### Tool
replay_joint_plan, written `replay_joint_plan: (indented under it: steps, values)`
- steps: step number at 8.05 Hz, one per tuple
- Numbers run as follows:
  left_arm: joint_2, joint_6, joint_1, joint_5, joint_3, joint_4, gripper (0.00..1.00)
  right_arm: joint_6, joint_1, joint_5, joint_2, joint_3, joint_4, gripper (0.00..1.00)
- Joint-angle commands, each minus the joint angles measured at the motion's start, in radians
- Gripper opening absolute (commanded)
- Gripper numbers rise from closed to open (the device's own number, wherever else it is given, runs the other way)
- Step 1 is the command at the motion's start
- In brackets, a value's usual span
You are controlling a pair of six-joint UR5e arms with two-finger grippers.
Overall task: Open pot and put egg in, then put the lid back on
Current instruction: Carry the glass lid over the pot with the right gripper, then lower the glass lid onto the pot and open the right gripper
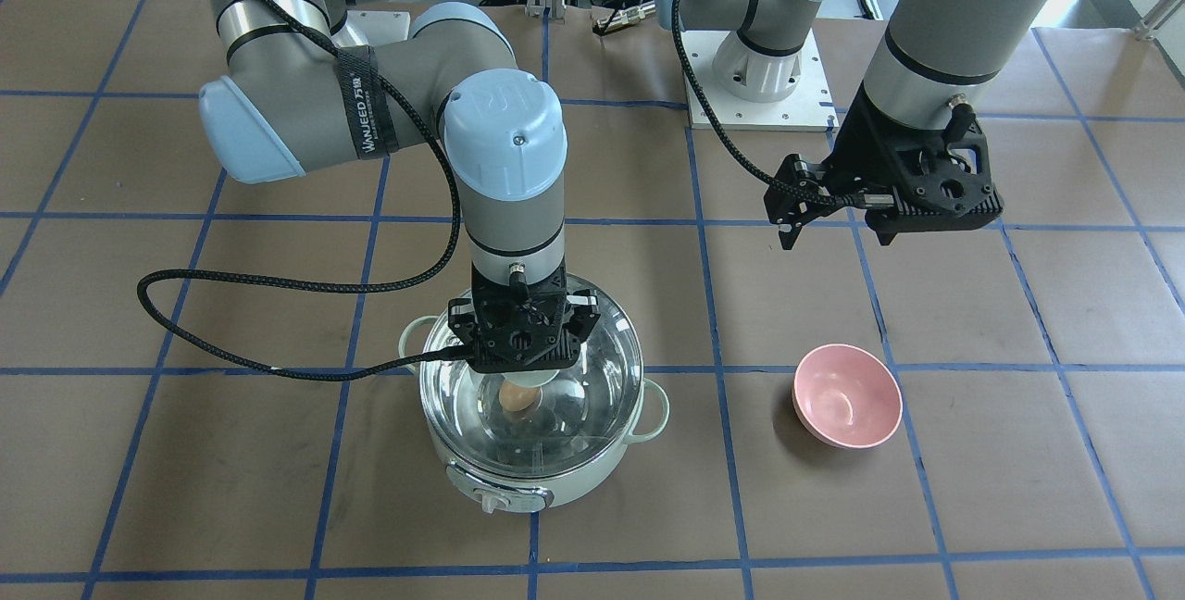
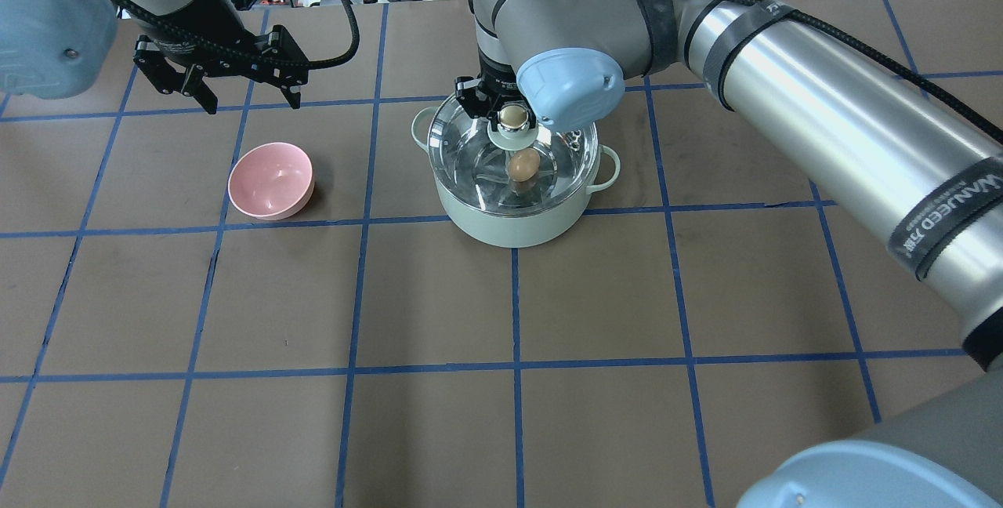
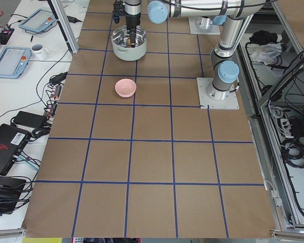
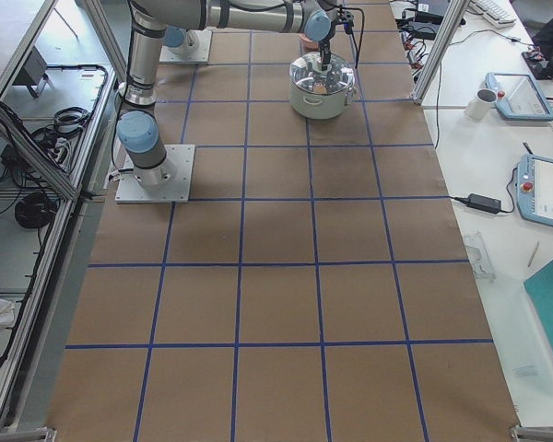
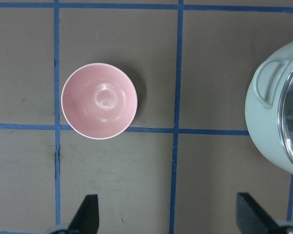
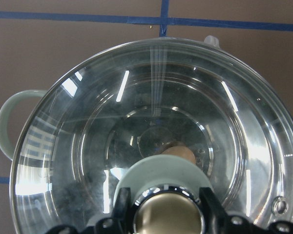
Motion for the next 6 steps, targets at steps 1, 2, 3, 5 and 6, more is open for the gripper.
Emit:
replay_joint_plan:
  steps: [1,2,3,5,6]
  values:
    - [-0.001,0.000,0.000,0.000,0.000,0.000,1.00,-0.003,0.000,0.004,0.009,0.002,-0.028,0.31]
    - [-0.001,0.000,0.000,0.000,0.000,0.002,1.00,0.000,0.000,0.006,0.018,0.002,-0.039,0.40]
    - [-0.002,0.000,0.000,0.000,0.000,0.002,1.00,0.001,0.000,0.003,0.020,0.002,-0.045,0.52]
    - [-0.004,0.000,0.000,0.000,0.000,0.002,1.00,-0.003,0.000,-0.005,0.021,0.002,-0.044,1.00]
    - [-0.004,0.002,0.000,0.000,0.000,0.002,1.00,0.002,0.000,0.001,0.021,0.002,-0.044,1.00]
